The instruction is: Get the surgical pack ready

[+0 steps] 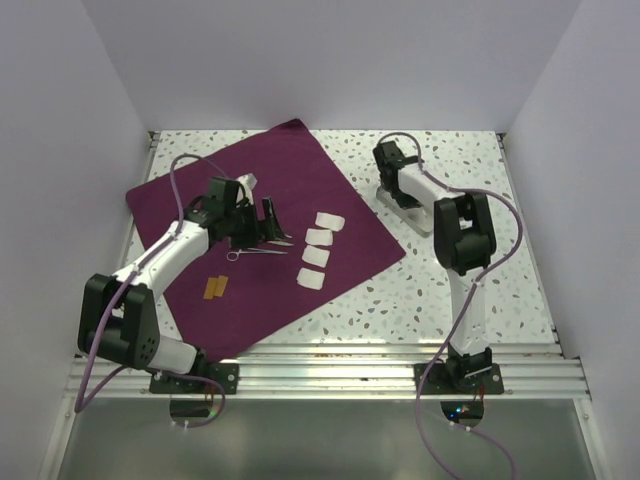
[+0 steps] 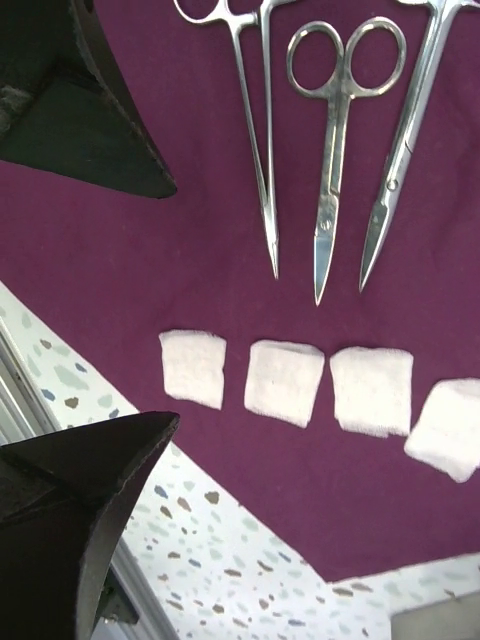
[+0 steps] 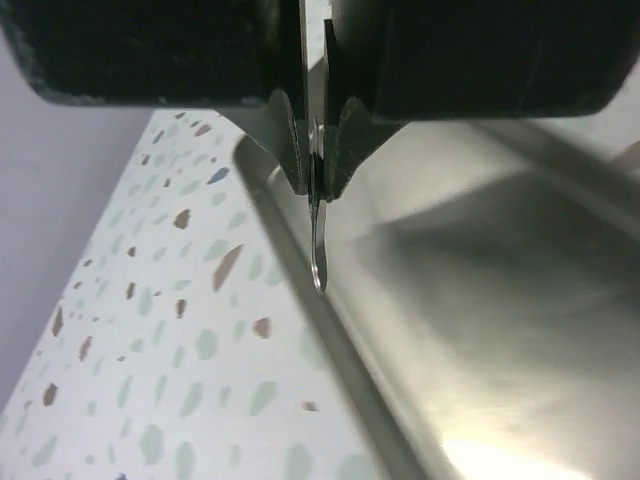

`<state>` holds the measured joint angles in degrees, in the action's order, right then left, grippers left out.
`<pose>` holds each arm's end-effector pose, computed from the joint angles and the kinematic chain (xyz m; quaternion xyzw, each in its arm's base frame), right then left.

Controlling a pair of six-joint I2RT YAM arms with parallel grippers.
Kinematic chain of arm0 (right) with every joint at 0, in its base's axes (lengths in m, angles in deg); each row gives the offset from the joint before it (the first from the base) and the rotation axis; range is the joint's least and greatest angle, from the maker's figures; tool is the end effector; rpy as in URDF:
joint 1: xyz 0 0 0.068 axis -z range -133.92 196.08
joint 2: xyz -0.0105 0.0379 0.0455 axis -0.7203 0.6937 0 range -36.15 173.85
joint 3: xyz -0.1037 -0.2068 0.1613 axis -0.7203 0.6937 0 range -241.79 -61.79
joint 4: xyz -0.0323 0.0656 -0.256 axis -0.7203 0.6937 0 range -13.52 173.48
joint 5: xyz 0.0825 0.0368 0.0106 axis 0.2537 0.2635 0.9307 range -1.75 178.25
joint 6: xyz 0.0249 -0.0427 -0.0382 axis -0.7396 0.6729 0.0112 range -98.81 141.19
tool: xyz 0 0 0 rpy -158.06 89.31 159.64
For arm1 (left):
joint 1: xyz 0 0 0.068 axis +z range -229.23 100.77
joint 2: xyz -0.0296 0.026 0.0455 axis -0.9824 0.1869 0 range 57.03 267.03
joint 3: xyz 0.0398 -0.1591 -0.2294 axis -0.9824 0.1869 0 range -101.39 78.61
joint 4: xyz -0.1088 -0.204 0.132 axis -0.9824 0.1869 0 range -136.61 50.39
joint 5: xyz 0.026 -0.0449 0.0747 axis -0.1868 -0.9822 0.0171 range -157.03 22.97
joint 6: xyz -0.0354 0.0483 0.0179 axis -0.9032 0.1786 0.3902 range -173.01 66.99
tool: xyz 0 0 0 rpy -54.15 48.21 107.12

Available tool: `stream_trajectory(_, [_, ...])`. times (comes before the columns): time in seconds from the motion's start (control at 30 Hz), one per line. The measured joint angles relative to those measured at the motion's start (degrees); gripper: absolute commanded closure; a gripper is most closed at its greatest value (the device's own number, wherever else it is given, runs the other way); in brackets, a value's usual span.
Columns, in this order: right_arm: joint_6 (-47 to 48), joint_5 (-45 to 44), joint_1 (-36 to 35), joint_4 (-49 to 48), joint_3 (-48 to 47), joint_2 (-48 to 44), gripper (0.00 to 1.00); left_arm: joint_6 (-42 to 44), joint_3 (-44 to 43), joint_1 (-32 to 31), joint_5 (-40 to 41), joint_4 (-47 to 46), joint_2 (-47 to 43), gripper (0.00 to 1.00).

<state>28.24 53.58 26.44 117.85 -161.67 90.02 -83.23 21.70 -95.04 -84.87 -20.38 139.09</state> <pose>0.4567 0.1342 0.1727 -0.1600 0.9245 -0.2703 0.2159 0.2929 -0.0982 0.2391 -0.0660 0.9314 -0.2624 0.2434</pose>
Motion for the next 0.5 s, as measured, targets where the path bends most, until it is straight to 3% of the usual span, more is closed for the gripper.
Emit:
stream_trajectory(0.17, [6.3,-4.4,4.8,-1.6,-0.8,2.2,1.00,1.6,0.6,0.1,2.1,0.5,0.0,0.10])
stream_trajectory(0.5, [7.2,-4.6,1.9,-4.0,-2.6,2.9,1.00,2.0,2.8,0.1,3.2,1.5,-0.3,0.09])
